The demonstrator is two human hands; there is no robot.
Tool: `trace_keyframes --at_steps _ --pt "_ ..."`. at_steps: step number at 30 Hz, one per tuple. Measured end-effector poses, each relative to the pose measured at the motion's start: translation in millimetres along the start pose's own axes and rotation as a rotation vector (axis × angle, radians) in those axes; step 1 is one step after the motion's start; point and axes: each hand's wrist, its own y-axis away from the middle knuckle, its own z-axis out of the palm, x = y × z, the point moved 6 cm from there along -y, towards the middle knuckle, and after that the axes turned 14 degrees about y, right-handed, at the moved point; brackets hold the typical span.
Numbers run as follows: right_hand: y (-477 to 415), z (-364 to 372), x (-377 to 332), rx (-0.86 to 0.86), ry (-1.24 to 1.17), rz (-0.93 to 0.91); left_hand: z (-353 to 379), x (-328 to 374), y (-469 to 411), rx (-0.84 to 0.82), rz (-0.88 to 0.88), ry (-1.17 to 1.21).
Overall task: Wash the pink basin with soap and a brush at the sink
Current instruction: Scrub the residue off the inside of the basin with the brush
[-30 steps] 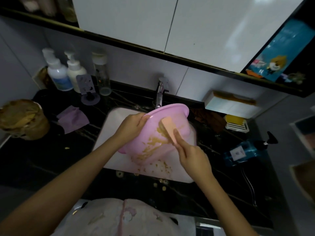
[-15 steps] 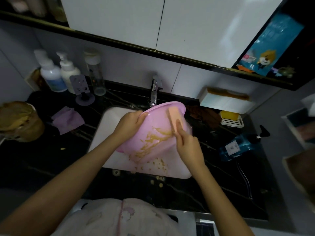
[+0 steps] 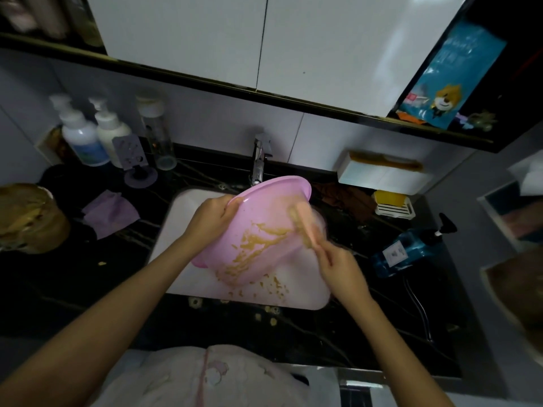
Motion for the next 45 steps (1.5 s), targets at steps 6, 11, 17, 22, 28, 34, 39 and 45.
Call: trace_keyframes --at_steps 6,11,17,22,28,34,39,45 --pt "-13.9 1.7 -42.5 0.006 -0.012 -0.124 -1.4 -5.1 -1.3 0.024 0.000 0.004" --pt "-15.5 2.3 15.8 -0.025 -0.027 0.100 -6.7 -12.5 -1.3 0.027 0.001 0.030" --pt "-13.2 6.1 -30.3 0.032 -0.095 -0.032 -13.9 -15.7 -0.3 0.061 -0.030 0.033" --pt "-33.7 -6.7 8.0 -0.023 0.063 0.128 -3.7 -7.4 3.0 0.014 -0.009 -0.008" --pt "-14.2 -2.7 -52.7 0.030 0.087 -0.101 -0.8 -5.7 0.3 0.010 -0.004 -0.023" --pt "-26.0 -15.2 -9.3 0.060 0.140 0.067 7.4 0.4 -3.8 -0.025 0.006 -0.054" --pt "9.5 5.9 -69.5 0.120 0.312 -0.303 8.2 -2.2 -13.2 -0.047 -0.021 -0.066" --pt "-20.7 -10.6 -23.6 0.137 0.117 0.043 17.2 6.0 -14.1 -0.086 -0.020 -0.082"
